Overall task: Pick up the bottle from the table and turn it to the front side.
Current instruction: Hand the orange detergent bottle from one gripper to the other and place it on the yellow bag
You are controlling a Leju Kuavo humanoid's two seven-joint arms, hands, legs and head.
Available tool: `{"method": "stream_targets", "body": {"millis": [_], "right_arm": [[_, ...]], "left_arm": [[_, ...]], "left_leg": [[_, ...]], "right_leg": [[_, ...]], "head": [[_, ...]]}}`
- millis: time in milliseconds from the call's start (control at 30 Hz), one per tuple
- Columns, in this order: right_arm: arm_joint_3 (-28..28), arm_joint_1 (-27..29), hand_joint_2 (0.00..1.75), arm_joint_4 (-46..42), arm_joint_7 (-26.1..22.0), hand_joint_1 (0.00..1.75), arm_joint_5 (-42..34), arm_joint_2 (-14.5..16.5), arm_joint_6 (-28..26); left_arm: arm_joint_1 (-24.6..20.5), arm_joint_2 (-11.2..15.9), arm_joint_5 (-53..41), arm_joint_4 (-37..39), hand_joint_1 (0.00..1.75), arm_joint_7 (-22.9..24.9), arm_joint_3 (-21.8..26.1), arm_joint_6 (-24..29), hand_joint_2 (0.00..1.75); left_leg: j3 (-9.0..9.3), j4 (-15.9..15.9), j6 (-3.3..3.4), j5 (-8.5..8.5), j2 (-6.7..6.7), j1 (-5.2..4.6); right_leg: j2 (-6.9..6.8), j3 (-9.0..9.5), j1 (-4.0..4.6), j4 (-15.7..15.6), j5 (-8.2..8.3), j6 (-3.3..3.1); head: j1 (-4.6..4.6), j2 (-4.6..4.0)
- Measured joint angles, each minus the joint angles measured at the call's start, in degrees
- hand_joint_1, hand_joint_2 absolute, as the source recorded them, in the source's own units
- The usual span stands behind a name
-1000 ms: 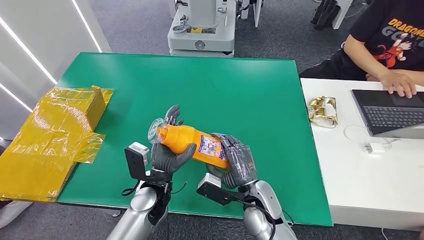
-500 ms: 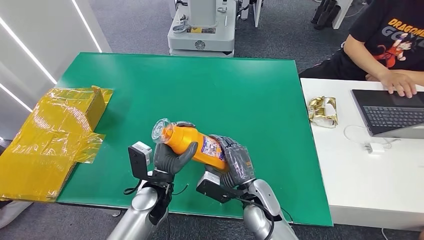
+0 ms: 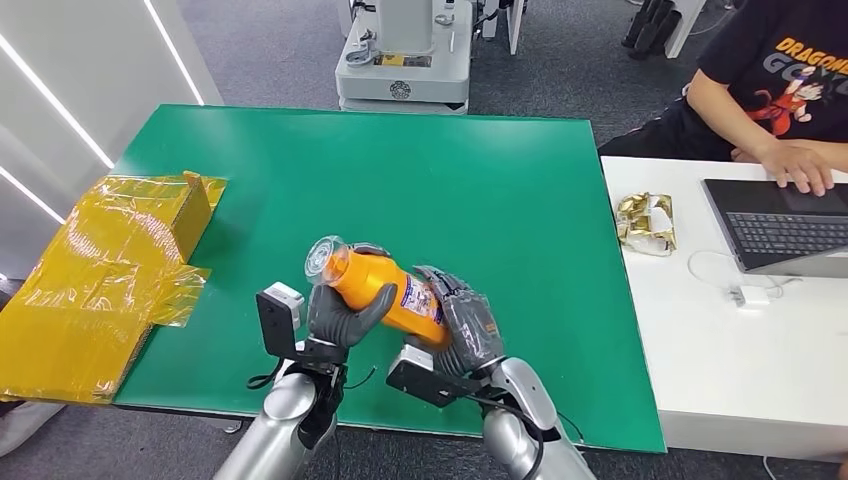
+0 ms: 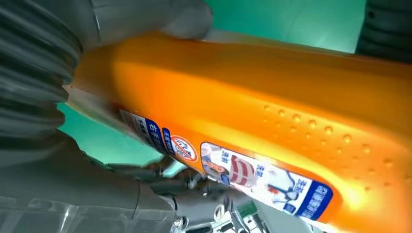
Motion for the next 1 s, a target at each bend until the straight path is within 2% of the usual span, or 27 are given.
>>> {"method": "stream_targets", "body": {"millis": [267,600,733,867,1000], "right_arm": [[0.0,0.3,1.75,-2.8,0.0,0.0,-4.8,0.0,-2.0],[0.0,4.8,1.75,-15.5,-3.0,0.0,-18.6,0.0,-6.8],[0.0,7.0,1.75,-19.9,-6.8,0.0,-27.4,0.2,-10.3],[0.1,9.1,1.75,-23.8,-9.8,0.0,-32.7,0.2,-12.9],[0.8,12.6,1.75,-28.4,-14.9,0.0,-39.9,0.2,-15.8]], "left_arm": [[0.0,0.5,-0.1,-1.6,1.75,0.0,0.1,3.7,1.75],[0.1,1.6,-0.9,-5.6,1.75,0.3,1.7,11.6,1.75],[0.0,2.6,-5.8,-8.3,1.75,0.8,2.5,16.6,1.75],[0.0,4.2,-10.1,-10.6,1.75,1.5,3.6,19.4,1.75],[-0.4,7.5,-17.7,-11.1,1.75,1.3,4.6,23.8,1.75]], "left_leg": [[0.0,0.0,0.0,0.0,0.0,0.0],[-0.01,0.0,0.0,0.0,0.0,0.0],[-0.01,0.0,0.0,0.0,0.0,0.0],[0.0,0.0,0.0,0.0,0.01,0.01],[0.0,0.0,-0.02,-0.01,0.02,0.02]], "right_leg": [[0.0,0.0,0.0,0.0,0.0,0.0],[0.0,-0.01,0.0,0.0,-0.01,0.0],[0.0,-0.01,0.0,0.0,-0.01,0.0],[-0.01,-0.01,0.0,0.0,-0.01,-0.01],[0.01,-0.03,0.01,0.0,-0.03,-0.03]], "head": [[0.0,0.0],[-0.01,0.0],[-0.01,0.0],[0.0,0.0],[-0.01,0.0]]}}
